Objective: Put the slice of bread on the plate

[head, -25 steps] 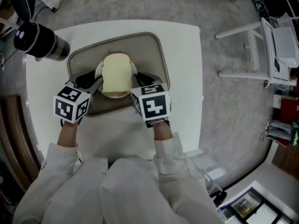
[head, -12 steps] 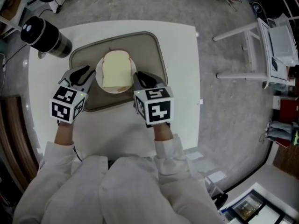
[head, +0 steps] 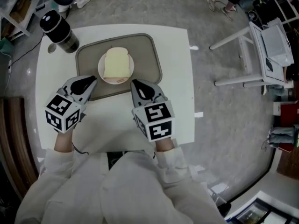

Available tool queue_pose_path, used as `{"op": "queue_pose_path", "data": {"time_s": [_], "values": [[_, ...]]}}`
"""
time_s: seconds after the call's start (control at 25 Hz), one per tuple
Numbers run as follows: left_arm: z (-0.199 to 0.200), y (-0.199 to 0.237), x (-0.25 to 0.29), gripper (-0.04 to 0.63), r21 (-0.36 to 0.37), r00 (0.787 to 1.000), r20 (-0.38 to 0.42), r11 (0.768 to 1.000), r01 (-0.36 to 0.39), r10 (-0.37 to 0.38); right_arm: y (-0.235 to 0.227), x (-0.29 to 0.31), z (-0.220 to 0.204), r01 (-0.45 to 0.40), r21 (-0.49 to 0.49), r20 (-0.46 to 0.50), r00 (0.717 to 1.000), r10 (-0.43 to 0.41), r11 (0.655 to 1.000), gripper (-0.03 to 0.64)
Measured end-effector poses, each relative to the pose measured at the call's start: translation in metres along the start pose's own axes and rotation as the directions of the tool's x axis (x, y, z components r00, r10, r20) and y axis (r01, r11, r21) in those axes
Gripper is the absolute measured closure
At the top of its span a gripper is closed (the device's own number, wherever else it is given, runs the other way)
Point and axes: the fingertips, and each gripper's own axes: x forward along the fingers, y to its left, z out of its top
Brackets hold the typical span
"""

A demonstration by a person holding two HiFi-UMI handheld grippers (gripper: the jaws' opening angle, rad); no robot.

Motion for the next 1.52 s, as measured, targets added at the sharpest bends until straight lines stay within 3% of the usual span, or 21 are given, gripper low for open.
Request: {"op": "queue_pose_path", "data": {"time_s": [0.32,0.64,1.04,1.28,1.52], "values": [[-0.006,-0.087,-0.055,0.584,-0.045,0.995,0.081,0.998,0.053,-0.05,0.058,-0.068,-0.011,-0.09,-0.025,0.076,0.993,0.092,0.996,0.601],[-0.023,-0.173,-0.093,0.586,-0.075,0.986,0.13,0.991,0.11,-0.099,0.105,-0.127,-0.025,-0.213,-0.107,0.116,0.967,0.225,0.971,0.601],[-0.058,-0.23,-0.114,0.586,-0.23,0.977,0.177,0.96,0.158,-0.118,0.135,-0.167,-0.057,-0.246,-0.123,0.124,0.957,0.261,0.961,0.601],[-0.057,-0.241,-0.11,0.586,-0.236,0.967,0.177,0.946,0.221,-0.182,0.136,-0.176,-0.068,-0.239,-0.099,0.116,0.961,0.25,0.966,0.601],[-0.052,-0.235,-0.114,0.586,-0.214,0.968,0.172,0.952,0.217,-0.182,0.141,-0.175,-0.064,-0.219,-0.098,0.113,0.967,0.229,0.971,0.601]]}}
